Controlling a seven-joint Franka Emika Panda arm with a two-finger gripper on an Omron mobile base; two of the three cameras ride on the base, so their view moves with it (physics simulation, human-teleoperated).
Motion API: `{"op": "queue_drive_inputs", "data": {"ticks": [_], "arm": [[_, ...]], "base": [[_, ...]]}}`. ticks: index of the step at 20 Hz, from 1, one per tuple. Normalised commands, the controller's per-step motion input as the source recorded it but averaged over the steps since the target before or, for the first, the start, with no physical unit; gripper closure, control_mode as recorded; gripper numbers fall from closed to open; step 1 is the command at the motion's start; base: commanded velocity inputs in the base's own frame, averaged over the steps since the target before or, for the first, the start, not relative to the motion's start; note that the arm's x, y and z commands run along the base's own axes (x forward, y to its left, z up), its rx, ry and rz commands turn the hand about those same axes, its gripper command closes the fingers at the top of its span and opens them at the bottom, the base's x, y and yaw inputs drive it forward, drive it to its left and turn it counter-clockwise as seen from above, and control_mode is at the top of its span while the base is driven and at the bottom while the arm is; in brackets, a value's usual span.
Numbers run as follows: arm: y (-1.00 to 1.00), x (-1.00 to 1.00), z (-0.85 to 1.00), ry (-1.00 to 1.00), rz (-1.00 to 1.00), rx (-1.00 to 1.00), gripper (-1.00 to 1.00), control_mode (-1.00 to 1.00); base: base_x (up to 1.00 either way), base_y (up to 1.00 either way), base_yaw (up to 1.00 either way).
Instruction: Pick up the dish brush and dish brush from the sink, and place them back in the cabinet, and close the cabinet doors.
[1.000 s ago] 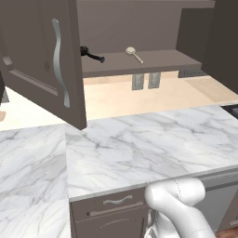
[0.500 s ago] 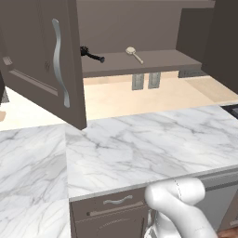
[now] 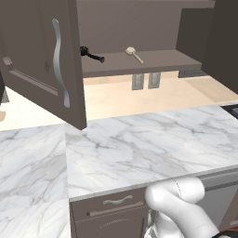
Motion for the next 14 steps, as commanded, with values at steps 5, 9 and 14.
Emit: {"op": "queue_drive_inputs", "data": {"ticks": [5,9,14], "arm": [[-0.25,0.05,-0.05,0.00,0.12,0.00,-1.00,-1.00],[-0.19,0.10,-0.01,0.00,0.15,0.00,-1.00,-1.00],[-0.03,0.10,0.00,0.00,0.15,0.00,-1.00,-1.00]], "base": [[0.00,0.00,0.00],[0.00,0.00,0.00],[0.00,0.00,0.00]]}}
